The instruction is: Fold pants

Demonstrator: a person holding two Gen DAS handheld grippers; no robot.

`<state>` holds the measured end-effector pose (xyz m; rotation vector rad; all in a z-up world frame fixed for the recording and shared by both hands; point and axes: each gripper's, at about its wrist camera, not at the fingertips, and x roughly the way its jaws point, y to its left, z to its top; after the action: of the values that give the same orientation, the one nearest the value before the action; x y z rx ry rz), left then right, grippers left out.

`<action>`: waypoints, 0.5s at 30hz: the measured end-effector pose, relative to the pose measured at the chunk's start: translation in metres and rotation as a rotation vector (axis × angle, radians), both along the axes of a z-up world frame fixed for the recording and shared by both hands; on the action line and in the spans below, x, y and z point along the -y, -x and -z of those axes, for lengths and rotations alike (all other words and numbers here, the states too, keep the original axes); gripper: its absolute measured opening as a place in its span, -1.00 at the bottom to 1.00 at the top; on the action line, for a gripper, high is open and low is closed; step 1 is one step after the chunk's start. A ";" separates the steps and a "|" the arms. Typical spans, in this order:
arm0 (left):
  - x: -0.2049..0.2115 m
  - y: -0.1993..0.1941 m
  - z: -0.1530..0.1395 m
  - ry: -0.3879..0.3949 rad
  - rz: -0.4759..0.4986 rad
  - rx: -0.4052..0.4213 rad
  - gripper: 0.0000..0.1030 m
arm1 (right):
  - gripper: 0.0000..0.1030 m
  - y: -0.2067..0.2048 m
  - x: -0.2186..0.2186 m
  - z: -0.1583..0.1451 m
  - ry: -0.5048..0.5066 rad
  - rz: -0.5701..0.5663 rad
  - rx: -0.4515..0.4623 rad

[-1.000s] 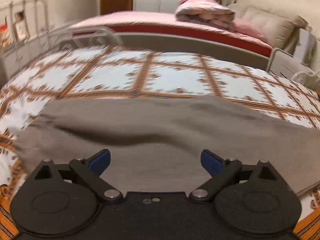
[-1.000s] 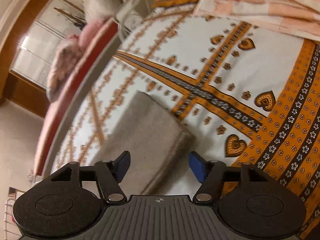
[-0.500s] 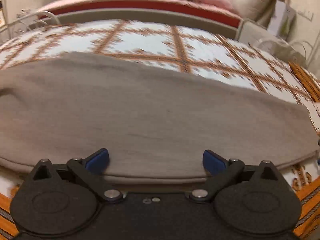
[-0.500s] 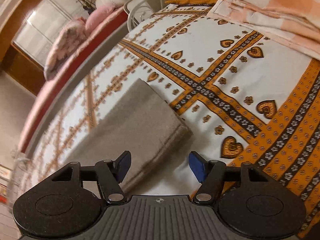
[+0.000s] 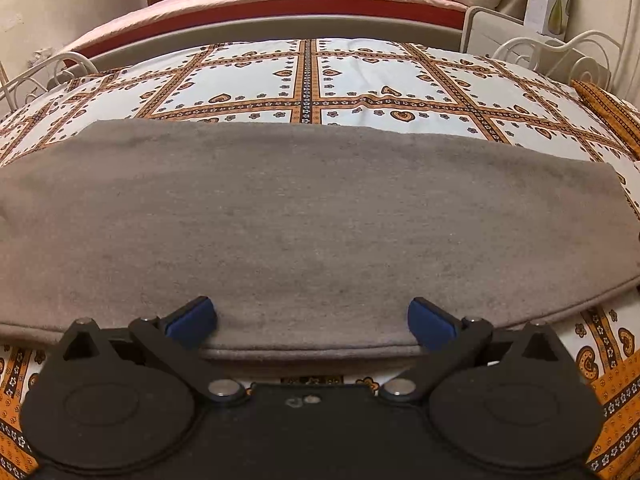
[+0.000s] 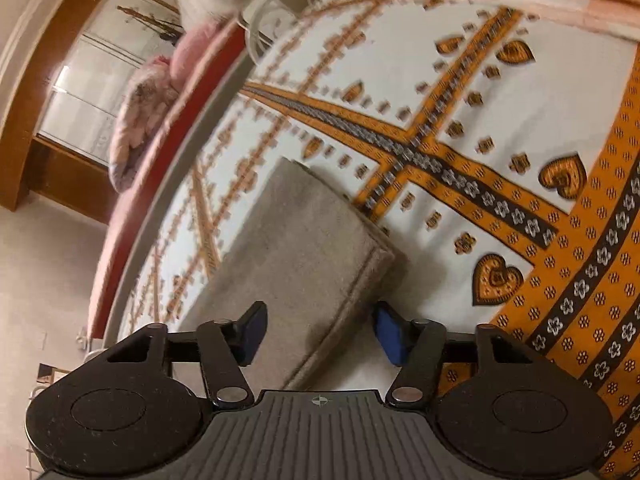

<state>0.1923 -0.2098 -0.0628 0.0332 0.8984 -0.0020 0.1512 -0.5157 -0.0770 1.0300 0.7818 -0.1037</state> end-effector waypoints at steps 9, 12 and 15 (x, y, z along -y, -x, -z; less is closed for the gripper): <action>0.007 -0.001 0.005 -0.030 0.010 0.038 0.89 | -0.74 -0.022 -0.013 -0.007 0.149 -0.060 0.000; -0.011 0.000 0.000 0.034 0.053 0.059 0.88 | -0.80 -0.025 -0.025 -0.013 0.188 -0.085 -0.009; -0.053 0.001 -0.009 0.021 0.045 0.093 0.83 | -0.80 -0.024 -0.043 -0.033 0.255 -0.100 0.058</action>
<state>0.1911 -0.1566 -0.0540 0.0341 0.8045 -0.0513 0.1748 -0.4724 -0.0440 0.7488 0.7446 -0.0852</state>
